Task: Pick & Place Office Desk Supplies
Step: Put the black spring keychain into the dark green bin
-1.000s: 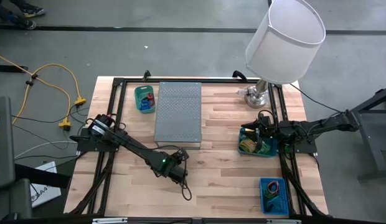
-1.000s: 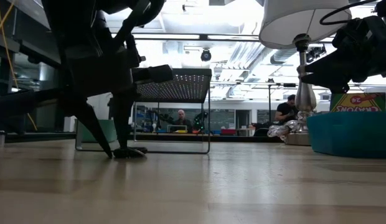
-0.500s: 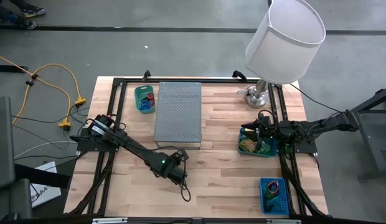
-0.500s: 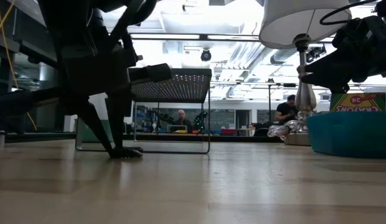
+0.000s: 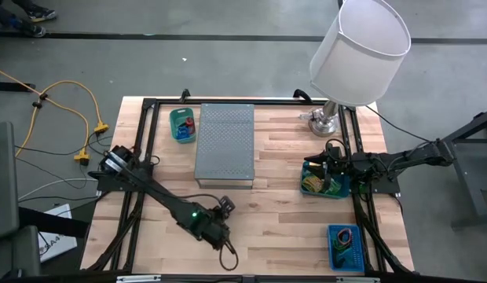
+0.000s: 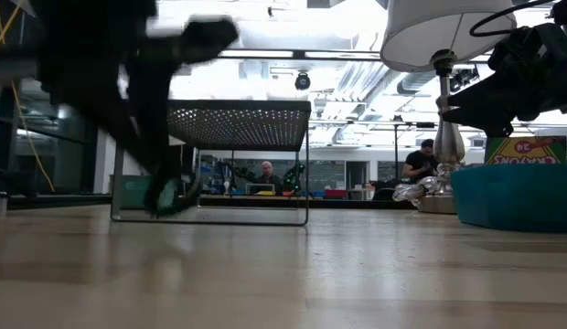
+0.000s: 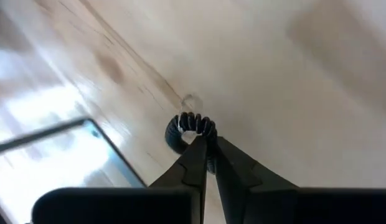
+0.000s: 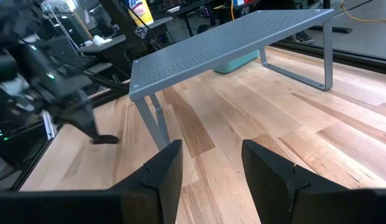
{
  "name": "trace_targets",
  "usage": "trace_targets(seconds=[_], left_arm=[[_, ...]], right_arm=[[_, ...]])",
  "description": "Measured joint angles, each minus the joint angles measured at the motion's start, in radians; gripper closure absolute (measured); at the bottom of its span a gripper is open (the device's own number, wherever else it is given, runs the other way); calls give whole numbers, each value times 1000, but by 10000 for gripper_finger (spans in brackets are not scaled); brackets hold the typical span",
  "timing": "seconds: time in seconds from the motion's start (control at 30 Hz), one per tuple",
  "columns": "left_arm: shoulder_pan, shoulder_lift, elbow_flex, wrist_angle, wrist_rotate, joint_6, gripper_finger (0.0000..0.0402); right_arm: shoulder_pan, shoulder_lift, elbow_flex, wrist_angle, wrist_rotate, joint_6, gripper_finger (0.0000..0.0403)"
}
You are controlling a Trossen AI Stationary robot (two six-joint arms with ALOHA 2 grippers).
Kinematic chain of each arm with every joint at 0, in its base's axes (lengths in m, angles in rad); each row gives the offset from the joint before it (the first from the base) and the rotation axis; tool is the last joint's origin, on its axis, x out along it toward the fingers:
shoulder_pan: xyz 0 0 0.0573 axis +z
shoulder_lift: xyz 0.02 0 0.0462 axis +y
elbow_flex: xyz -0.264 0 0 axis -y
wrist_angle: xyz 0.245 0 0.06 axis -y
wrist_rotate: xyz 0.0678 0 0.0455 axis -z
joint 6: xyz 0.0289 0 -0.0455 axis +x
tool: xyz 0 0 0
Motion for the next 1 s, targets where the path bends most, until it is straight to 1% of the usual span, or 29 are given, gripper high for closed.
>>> trace_targets(seconds=[0.17, 0.33, 0.53, 0.63, 0.77, 0.87, 1.0], left_arm=[[-12, -69, 54, 46, -3, -47, 383], [0, -142, 59, 122, -5, -103, 383], [34, -223, 59, 182, -34, -185, 383], [48, -256, 59, 191, -71, -204, 383], [76, -301, 59, 182, -95, -206, 383], [100, -334, 59, 172, -154, -206, 383], [155, -386, 59, 111, -244, -224, 383]], right_arm=[[0, 0, 0, 0, 0, 0, 250], [0, 0, 0, 0, 0, 0, 250], [0, 0, 0, 0, 0, 0, 250], [0, 0, 0, 0, 0, 0, 250], [0, 0, 0, 0, 0, 0, 250], [0, 0, 0, 0, 0, 0, 250], [0, 0, 0, 0, 0, 0, 250]])
